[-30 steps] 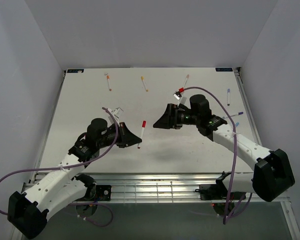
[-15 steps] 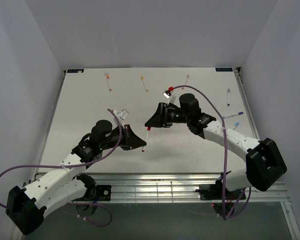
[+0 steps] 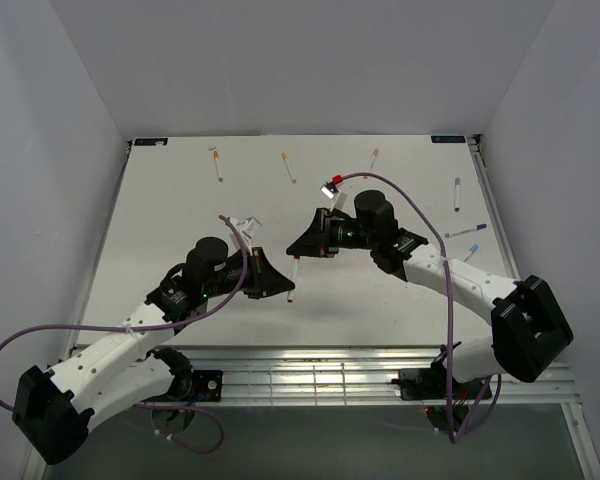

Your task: Open the pen caps

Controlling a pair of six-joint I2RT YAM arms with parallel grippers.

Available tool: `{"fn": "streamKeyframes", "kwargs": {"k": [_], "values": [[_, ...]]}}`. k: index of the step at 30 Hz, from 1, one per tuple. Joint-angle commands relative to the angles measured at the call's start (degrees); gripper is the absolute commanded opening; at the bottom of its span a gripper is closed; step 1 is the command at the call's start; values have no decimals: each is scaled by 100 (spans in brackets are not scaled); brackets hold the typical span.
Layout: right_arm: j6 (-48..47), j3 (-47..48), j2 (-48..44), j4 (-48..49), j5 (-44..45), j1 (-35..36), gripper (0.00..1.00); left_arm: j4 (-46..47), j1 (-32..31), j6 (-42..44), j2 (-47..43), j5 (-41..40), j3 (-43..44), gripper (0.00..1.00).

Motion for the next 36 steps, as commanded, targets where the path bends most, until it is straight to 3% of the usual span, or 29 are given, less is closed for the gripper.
{"fn": "streamKeyframes", "kwargs": {"k": [1, 4, 6, 8, 13, 19, 24, 28, 34, 36], "values": [[-46, -171, -250, 308, 68, 27, 8, 10, -13, 59, -16, -56, 305, 3], [60, -311, -374, 449, 94, 36, 8, -52, -13, 102, -60, -100, 296, 16], [183, -355, -418, 511, 68, 36, 8, -35, -4, 111, -78, -118, 244, 48], [253, -408, -435, 633, 15, 36, 8, 35, -13, 111, -78, -22, 200, 72], [429, -461, -444, 836, -99, 27, 8, 246, -4, 85, -95, 101, 6, 86], [666, -514, -383, 1134, -240, 36, 8, 658, -4, 94, 10, 504, -152, 86], [789, -575, -374, 1328, -354, 36, 8, 897, -13, 76, 37, 866, -292, 76], [913, -646, -348, 1565, -442, 27, 8, 1099, -4, 24, 10, 901, -380, 63], [1009, -786, -304, 1776, -486, 36, 8, 1030, -4, -55, -60, 893, -407, 25], [975, -778, -286, 1733, -451, 27, 8, 724, -4, -47, -43, 543, -276, 19]]}}
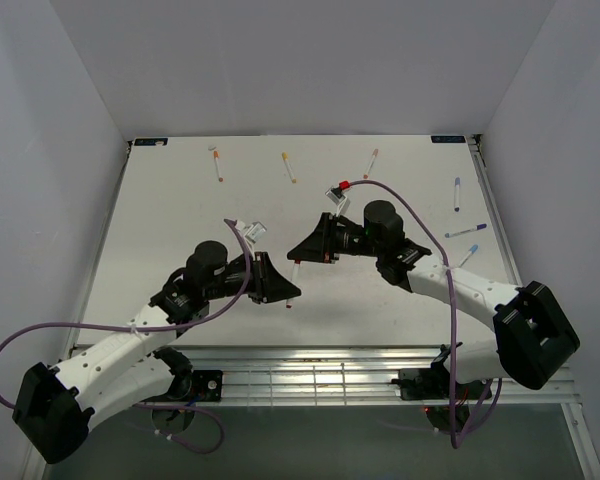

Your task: Open the pen caps

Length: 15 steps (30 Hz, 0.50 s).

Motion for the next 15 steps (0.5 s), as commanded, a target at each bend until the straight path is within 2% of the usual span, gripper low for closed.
{"fn": "streamKeyframes", "kwargs": {"k": [1, 4, 9, 12, 15], "values": [[-35, 42, 22, 284, 1, 9, 8, -614, 0, 32, -71, -433, 190, 14], [-351, 235, 22, -427, 404, 27, 8, -1284, 9, 181, 52, -1049, 542, 0], [-563, 771, 145, -1263, 906, 88, 8, -1708, -87, 156, 17, -1699, 806, 0], [-642, 1165, 268, -2017, 1547, 193, 8, -2129, -123, 85, 209, -2375, 1069, 0], [-774, 1762, 540, -2984, 2408, 386, 8, -2998, -158, 32, 587, -3411, 1710, 0]]}}
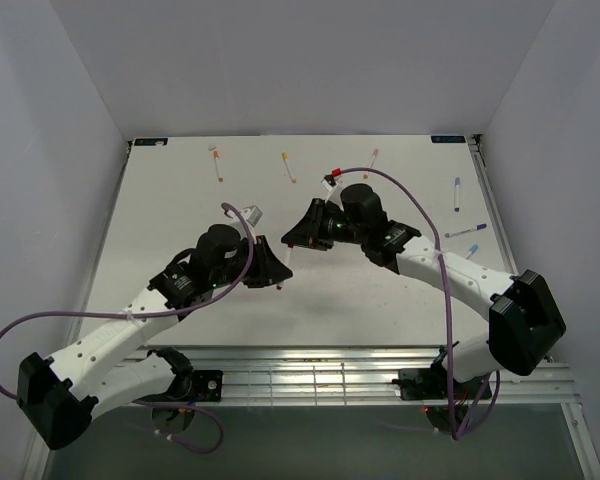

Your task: Open the pen caps

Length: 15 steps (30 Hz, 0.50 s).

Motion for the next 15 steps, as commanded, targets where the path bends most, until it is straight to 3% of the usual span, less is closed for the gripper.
{"fn": "streamKeyframes", "kwargs": {"k": [1, 5, 7, 8, 11, 15], "values": [[-486, 748, 226, -1426, 1383, 210, 8, -1403, 26, -195, 561, -1852, 712, 0], [-591, 1355, 621, -2156, 2650, 491, 8, -1697, -36, -169, 1073, -1883, 1310, 0], [-758, 1531, 701, -2265, 2933, 544, 8, -1294, -36, 119, 986, -1541, 1268, 0], [-828, 1506, 718, -2161, 2934, 545, 8, -1049, -27, 243, 890, -947, 1198, 0], [-1293, 1322, 622, -1739, 2208, 466, 8, -231, -36, 559, 338, -275, 907, 0], [-1584, 829, 394, -248, 757, 247, 8, 595, -18, 771, -428, 594, 486, 0]]}}
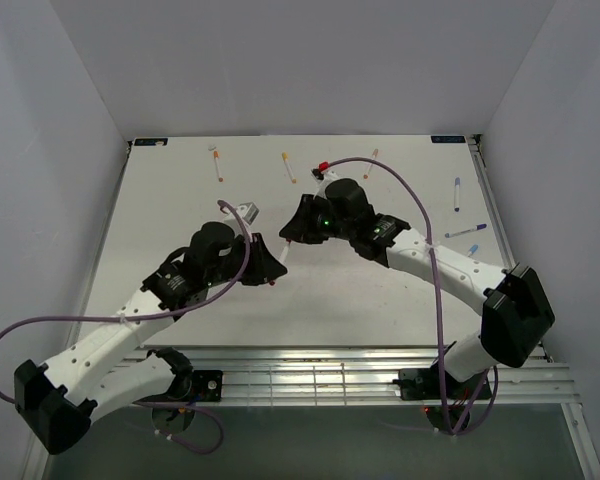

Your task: Open the pen caps

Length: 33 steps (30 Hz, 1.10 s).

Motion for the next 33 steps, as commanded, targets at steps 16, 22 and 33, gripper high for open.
{"fn": "streamKeyframes", "kwargs": {"k": [16, 22, 33], "values": [[-270, -784, -286, 702, -1506, -1332, 8, -672, -21, -286, -722, -2135, -234, 0], [-982, -394, 207, -735, -668, -1350, 8, -903, 58, -455, 552, -3246, 364, 0], [-1300, 281, 1367, -1262, -237, -1350, 8, 55, 717, 371, 2504, -3228, 690, 0]]}}
